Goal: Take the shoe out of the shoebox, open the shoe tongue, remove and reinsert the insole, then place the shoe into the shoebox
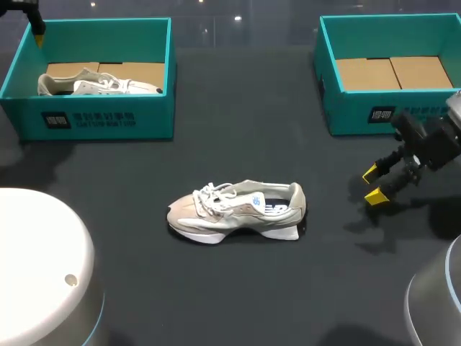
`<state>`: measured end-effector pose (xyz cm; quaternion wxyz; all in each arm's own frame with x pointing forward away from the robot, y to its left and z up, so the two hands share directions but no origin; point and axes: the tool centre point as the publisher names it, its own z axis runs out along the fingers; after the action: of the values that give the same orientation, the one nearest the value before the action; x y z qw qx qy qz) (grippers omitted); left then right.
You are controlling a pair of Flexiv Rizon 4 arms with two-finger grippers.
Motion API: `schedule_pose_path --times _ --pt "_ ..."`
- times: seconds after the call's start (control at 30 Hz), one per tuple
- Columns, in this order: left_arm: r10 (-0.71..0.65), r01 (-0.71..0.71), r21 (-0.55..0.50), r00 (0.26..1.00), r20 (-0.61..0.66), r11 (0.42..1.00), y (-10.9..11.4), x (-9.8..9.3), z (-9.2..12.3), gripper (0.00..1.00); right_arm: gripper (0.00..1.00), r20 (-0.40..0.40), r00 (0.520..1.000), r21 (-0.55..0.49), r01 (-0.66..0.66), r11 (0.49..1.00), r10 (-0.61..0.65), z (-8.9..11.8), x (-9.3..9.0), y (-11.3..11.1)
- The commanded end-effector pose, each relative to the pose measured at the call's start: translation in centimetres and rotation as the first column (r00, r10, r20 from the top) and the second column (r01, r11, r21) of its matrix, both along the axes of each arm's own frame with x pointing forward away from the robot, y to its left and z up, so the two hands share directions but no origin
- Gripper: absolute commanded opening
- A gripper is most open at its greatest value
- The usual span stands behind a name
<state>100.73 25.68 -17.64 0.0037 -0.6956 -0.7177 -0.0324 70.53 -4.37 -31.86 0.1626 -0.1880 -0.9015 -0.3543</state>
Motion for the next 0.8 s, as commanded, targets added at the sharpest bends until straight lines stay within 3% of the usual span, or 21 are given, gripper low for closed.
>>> schedule_pose_path --times 0.03,0.27,0.57,0.8 --pt "-0.001 0.001 0.001 1.000 0.000 1.000 0.0 0.0 0.0 1.00 1.00 0.225 0.956 0.209 -0.235 0.949 0.187 -0.5 -0.1 -0.2" --pt "-0.001 0.001 0.001 1.000 0.000 1.000 0.0 0.0 0.0 1.00 1.00 0.244 0.955 0.201 -0.217 0.955 0.166 -0.7 -0.1 -0.2" --pt "-0.001 0.001 0.001 1.000 0.000 1.000 0.0 0.0 0.0 1.00 1.00 0.329 0.944 0.264 -0.059 0.963 -0.032 -4.4 -0.1 -2.3" --pt "-0.001 0.001 0.001 1.000 0.000 1.000 0.0 0.0 0.0 1.00 1.00 0.332 0.943 0.298 -0.085 0.951 -0.020 -5.0 -0.4 -2.2"
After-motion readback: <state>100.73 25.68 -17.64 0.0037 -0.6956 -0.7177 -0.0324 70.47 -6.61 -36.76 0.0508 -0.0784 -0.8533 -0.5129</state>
